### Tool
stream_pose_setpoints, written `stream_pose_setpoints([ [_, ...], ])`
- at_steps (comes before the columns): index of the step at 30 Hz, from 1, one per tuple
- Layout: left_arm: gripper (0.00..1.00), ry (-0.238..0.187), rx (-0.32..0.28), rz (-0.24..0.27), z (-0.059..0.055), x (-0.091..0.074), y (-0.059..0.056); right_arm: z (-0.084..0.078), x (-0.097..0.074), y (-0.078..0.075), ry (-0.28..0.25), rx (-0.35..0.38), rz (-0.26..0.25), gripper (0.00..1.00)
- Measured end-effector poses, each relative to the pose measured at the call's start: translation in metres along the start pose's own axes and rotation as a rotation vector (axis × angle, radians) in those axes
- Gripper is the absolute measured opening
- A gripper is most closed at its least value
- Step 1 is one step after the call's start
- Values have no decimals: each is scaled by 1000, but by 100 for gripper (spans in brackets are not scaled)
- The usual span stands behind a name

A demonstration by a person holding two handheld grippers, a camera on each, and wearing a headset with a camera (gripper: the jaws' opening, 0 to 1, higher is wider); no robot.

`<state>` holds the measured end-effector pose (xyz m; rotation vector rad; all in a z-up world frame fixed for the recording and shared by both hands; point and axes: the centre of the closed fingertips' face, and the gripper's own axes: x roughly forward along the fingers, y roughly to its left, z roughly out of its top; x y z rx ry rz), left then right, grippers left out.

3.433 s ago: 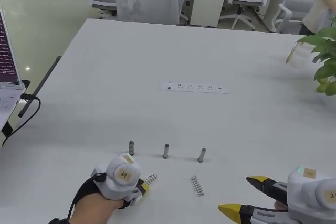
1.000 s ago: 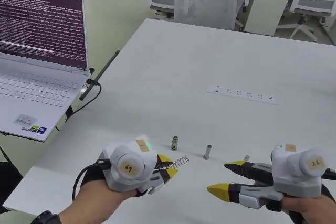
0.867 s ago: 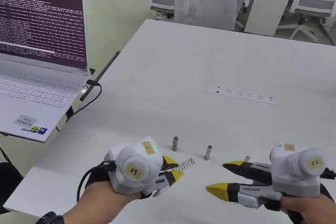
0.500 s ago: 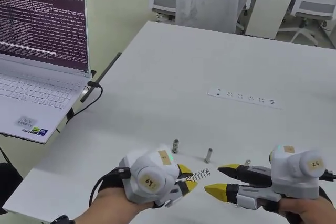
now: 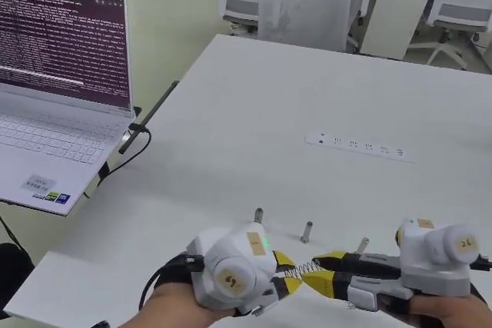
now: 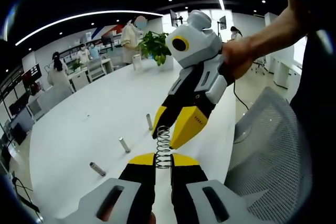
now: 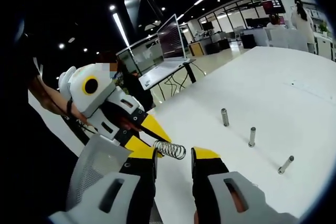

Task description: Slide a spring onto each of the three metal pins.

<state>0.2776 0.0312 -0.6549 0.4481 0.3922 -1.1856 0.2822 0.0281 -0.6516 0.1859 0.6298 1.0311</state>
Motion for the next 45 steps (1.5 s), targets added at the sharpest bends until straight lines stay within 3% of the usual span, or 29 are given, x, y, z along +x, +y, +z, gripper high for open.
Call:
stream_pose_setpoints([
  [10, 2, 4, 22, -16, 0, 2, -5, -1, -3, 3, -7, 17, 18, 15],
  [29, 2, 18, 68, -27, -2, 6, -7, 2, -6, 8, -7, 17, 33, 10],
  [45, 3, 3, 56, -22, 2, 17, -8, 8, -13, 10, 19, -49, 13, 8],
])
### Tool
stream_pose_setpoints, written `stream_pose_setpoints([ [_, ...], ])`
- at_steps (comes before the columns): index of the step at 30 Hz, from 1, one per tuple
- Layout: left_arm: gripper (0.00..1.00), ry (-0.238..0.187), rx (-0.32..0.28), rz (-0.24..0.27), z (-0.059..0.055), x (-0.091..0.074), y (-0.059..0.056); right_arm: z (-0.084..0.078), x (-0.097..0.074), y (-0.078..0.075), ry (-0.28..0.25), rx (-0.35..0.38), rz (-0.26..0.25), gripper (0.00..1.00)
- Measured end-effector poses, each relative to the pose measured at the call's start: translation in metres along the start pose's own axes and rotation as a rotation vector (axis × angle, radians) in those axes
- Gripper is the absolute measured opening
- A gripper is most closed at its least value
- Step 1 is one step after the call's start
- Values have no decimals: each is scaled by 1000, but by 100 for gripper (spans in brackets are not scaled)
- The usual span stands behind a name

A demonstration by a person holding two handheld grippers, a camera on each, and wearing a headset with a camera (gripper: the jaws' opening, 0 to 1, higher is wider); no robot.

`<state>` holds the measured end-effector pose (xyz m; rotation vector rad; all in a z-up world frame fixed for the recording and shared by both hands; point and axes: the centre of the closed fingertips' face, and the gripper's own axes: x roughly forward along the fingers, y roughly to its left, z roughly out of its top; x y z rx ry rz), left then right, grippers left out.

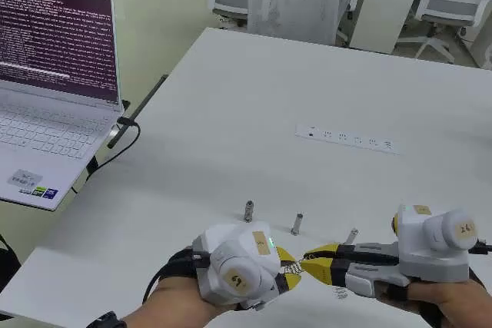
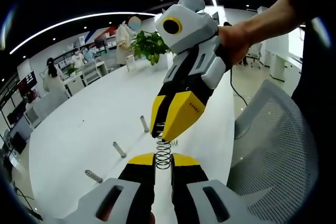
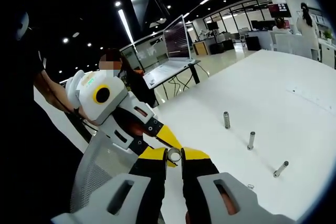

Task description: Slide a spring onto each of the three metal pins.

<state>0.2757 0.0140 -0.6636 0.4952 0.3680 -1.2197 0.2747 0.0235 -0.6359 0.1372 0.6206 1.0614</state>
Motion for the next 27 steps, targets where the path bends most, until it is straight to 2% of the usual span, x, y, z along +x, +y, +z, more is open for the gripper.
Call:
stream_pose_setpoints([
  [3, 3, -1, -9, -5, 0, 1, -1, 2, -1, 0, -2, -5, 1, 8],
  [10, 2, -12, -19, -15, 3, 4, -1, 2, -3, 0, 35, -56, -6, 9],
  [16, 2, -33, -16, -31, 10, 6, -3, -4, -8, -1, 145, -177, -11, 14],
  [23, 2, -53, -8, -49, 19, 10, -7, -2, -17, -1, 217, -269, -3, 17],
  [27, 2, -69, -5, -60, 24, 12, -10, -2, -24, -1, 275, -340, 5, 18],
])
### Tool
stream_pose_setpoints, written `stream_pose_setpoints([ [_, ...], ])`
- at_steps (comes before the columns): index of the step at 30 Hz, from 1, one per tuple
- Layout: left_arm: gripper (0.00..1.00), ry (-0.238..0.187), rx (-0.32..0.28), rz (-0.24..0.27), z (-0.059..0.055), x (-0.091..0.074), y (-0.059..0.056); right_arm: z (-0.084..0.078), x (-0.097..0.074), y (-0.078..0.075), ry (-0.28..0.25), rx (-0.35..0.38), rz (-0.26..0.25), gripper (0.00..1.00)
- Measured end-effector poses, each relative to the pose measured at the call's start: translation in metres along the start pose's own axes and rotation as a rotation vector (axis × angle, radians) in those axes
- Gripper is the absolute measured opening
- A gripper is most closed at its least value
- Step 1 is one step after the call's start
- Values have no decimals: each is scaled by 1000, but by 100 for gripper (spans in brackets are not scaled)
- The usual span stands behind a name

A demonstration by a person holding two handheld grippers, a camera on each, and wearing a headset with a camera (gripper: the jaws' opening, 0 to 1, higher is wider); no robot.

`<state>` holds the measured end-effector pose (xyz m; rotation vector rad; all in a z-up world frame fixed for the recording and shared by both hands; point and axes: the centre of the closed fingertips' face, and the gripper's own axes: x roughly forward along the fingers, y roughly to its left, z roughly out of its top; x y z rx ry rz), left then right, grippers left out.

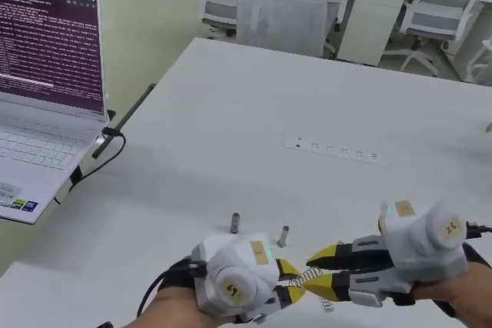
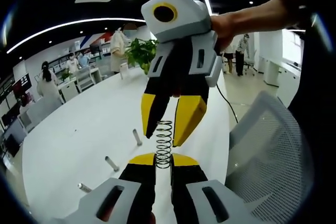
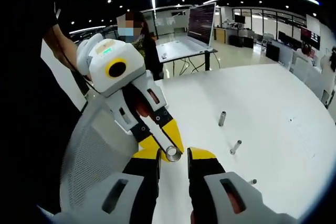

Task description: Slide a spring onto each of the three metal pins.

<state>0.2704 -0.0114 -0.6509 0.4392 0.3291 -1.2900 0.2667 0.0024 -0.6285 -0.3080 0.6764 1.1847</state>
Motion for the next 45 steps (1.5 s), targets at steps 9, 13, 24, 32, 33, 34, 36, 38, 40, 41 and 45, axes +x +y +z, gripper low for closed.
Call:
stream_pose_setpoints([
  [9, 2, -34, 2, -23, 15, 6, -6, -5, -10, 2, 98, -113, 19, 19],
  [13, 2, -47, 11, -40, 21, 9, -10, -8, -14, 5, 138, -165, 33, 19],
  [24, 2, -63, 40, -85, 32, 14, -21, -17, -24, 13, 232, -276, 101, 17],
  [32, 2, -59, 54, -108, 33, 14, -25, -19, -24, 14, 291, -347, 123, 13],
  [33, 2, -58, 54, -109, 32, 14, -25, -19, -24, 13, 295, -353, 126, 12],
  [34, 2, -57, 54, -109, 32, 14, -25, -18, -23, 13, 297, -357, 126, 11],
  [36, 2, -56, 47, -105, 31, 14, -23, -18, -22, 15, 295, -357, 132, 9],
  [38, 2, -53, 49, -105, 30, 13, -23, -18, -20, 16, 298, -370, 129, 9],
  [40, 2, -52, 48, -110, 28, 13, -25, -19, -20, 17, 302, -375, 129, 9],
  [41, 2, -52, 48, -111, 28, 13, -25, -20, -19, 17, 304, -377, 129, 9],
  [45, 2, -48, 45, -119, 26, 15, -28, -23, -18, 19, 321, -385, 129, 9],
])
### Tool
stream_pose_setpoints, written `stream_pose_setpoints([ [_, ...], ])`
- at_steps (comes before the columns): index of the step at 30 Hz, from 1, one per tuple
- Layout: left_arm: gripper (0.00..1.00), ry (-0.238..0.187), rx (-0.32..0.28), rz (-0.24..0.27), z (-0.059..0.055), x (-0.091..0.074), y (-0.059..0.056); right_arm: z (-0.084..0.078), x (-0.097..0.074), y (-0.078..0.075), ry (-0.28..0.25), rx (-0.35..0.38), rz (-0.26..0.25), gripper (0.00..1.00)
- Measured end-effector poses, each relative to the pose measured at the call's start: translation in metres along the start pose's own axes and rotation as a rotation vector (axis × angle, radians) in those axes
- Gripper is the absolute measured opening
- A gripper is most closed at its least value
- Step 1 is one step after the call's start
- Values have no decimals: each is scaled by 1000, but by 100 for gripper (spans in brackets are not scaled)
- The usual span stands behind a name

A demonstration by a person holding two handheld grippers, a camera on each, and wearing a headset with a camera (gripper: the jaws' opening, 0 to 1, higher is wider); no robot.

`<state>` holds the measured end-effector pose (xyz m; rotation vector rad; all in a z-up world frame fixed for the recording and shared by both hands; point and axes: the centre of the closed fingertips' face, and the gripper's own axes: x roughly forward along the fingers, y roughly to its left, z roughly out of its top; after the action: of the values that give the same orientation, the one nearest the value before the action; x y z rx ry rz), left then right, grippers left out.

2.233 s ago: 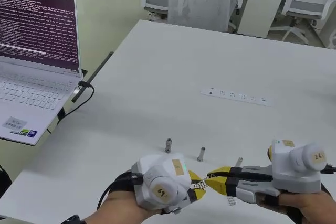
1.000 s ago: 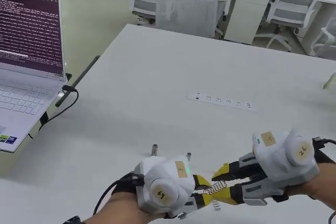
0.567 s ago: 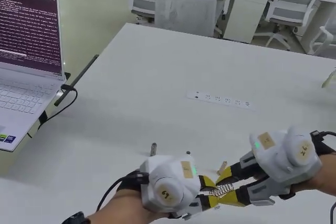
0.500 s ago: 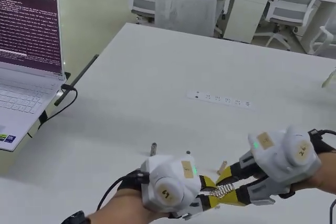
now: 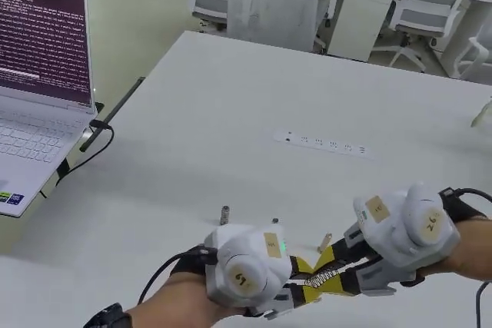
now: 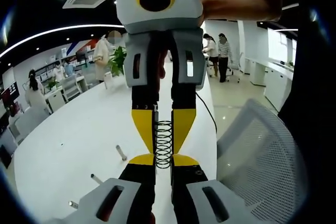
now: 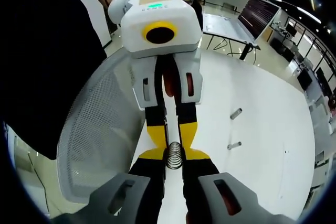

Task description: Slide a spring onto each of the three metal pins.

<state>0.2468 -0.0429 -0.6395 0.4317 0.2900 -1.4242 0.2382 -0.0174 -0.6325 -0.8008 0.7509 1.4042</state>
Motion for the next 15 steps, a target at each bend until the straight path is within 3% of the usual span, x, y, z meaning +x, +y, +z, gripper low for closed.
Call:
stream_pose_setpoints([
  [7, 3, 8, -13, 1, -5, 0, -1, -2, 5, 0, 7, 4, -3, 8],
  [15, 8, 13, -52, 35, -14, -9, 8, -4, 8, -4, 4, 23, -24, 8],
])
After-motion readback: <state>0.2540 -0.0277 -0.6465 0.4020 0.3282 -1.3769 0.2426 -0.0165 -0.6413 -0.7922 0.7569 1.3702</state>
